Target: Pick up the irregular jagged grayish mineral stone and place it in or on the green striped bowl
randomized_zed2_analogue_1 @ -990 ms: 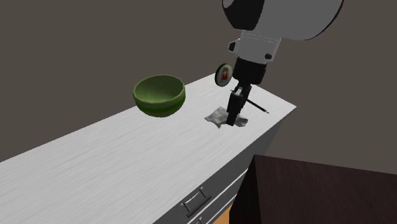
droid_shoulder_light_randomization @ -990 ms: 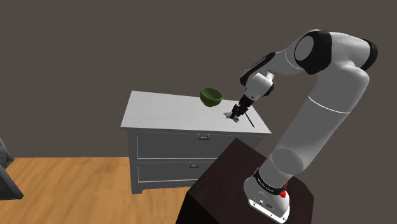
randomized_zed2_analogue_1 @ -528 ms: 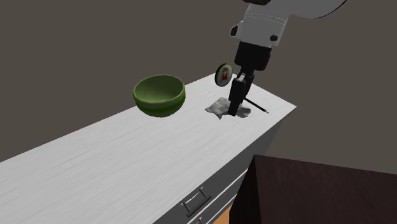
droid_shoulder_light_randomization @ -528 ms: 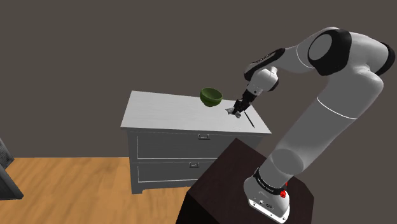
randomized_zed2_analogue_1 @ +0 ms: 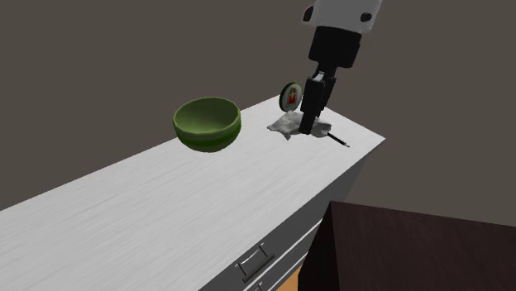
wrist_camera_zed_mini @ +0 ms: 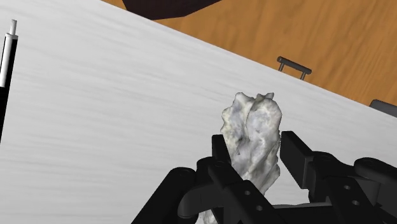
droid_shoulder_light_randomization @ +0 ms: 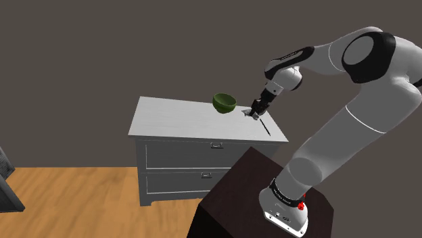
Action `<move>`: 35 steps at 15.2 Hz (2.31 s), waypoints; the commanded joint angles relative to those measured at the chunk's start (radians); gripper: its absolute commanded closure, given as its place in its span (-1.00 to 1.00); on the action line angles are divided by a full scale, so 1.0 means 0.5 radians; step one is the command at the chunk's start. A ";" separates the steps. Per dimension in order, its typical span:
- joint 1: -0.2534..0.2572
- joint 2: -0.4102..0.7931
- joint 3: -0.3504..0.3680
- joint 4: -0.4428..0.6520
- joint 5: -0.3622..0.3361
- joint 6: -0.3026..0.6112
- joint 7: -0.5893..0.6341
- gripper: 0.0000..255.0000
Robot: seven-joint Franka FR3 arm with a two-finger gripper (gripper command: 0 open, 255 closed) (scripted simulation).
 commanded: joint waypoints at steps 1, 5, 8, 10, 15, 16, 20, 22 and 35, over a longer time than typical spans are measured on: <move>-0.008 -0.048 0.011 0.016 -0.045 -0.045 0.047 1.00; -0.026 -0.132 0.034 0.060 -0.117 -0.142 0.127 1.00; -0.038 -0.188 0.053 0.098 -0.161 -0.217 0.179 1.00; -0.008 -0.112 0.050 0.173 -0.107 -0.232 0.169 1.00; 0.087 0.293 0.045 0.570 0.175 -0.331 0.102 1.00; 0.090 0.374 0.051 0.656 0.228 -0.360 0.092 1.00; 0.061 0.695 0.095 1.025 0.419 -0.495 0.076 1.00; 0.027 0.853 0.123 1.227 0.500 -0.571 0.085 1.00; -0.110 1.315 0.244 1.678 0.722 -0.627 0.080 1.00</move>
